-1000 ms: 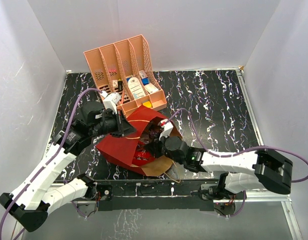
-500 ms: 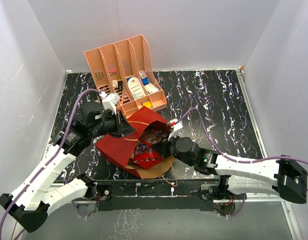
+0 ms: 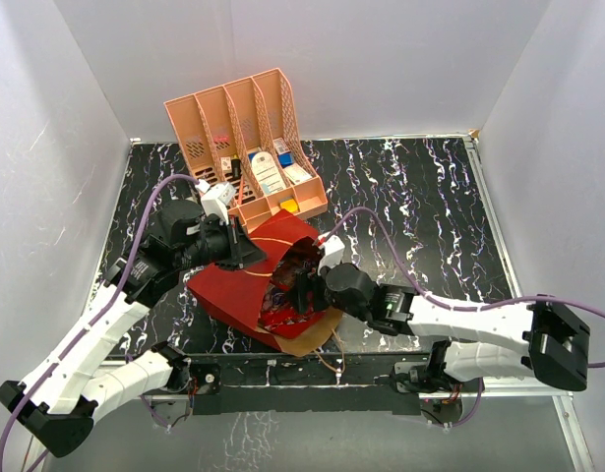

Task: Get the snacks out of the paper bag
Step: Take out the snack from the paper bag.

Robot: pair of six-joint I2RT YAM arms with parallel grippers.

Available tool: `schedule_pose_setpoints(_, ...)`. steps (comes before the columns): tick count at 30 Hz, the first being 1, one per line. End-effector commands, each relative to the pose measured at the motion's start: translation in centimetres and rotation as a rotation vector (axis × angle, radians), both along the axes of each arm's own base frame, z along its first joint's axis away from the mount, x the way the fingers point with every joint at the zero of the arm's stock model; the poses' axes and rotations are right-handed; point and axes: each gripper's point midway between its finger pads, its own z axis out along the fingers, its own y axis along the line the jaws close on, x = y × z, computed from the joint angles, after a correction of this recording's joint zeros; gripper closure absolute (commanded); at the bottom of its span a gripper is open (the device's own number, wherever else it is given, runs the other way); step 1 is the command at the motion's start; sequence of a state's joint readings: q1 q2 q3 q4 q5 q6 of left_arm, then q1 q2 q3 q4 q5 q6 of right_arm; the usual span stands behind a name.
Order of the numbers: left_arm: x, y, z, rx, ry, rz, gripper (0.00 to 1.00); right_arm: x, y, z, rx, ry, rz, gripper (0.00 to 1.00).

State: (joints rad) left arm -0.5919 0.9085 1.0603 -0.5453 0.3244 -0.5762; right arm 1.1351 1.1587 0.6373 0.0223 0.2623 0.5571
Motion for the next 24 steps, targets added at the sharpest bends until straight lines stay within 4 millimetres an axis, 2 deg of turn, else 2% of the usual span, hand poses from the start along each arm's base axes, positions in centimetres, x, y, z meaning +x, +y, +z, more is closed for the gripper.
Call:
schedule_pose_setpoints(1,0.0,-0.1,-0.5,-0.005,-0.003,-0.007,1.00,-0.2,-1.3,2.6,0.024,0.040,-0.066,0.20)
schedule_pose_setpoints(3,0.0,-0.3,-0.6,-0.013,0.001,-0.014,1.00,-0.6,-3.0,2.7,0.021,0.087,-0.124,0.08)
schedule_pose_setpoints(6,0.0,-0.5,-0.6,-0.025,-0.003,-0.021,1.00,-1.6,-5.1,2.7,0.057,0.164,-0.195,0.03)
schedule_pose_setpoints(8,0.0,-0.5,-0.6,-0.030,-0.007,-0.023,1.00,-2.4,-5.6,2.5,0.116,0.236,-0.229,0.03)
schedule_pose_setpoints(13,0.1,-0.8,-0.8,-0.040,-0.010,-0.032,1.00,-3.7,-5.6,2.6,0.316,0.390,-0.287,0.04)
schedule_pose_setpoints(16,0.1,-1.0,-0.9,-0.048,-0.006,-0.037,1.00,-3.9,-5.5,1.8,0.398,0.456,-0.321,0.04)
schedule_pose_setpoints(21,0.0,-1.0,-0.6,-0.055,-0.011,-0.039,1.00,-4.4,-4.8,-0.5,0.434,0.559,-0.350,0.04)
schedule_pose_setpoints(24,0.0,-1.0,-0.5,-0.064,-0.015,-0.038,1.00,-4.1,-3.6,-0.5,0.498,0.562,-0.324,0.06)
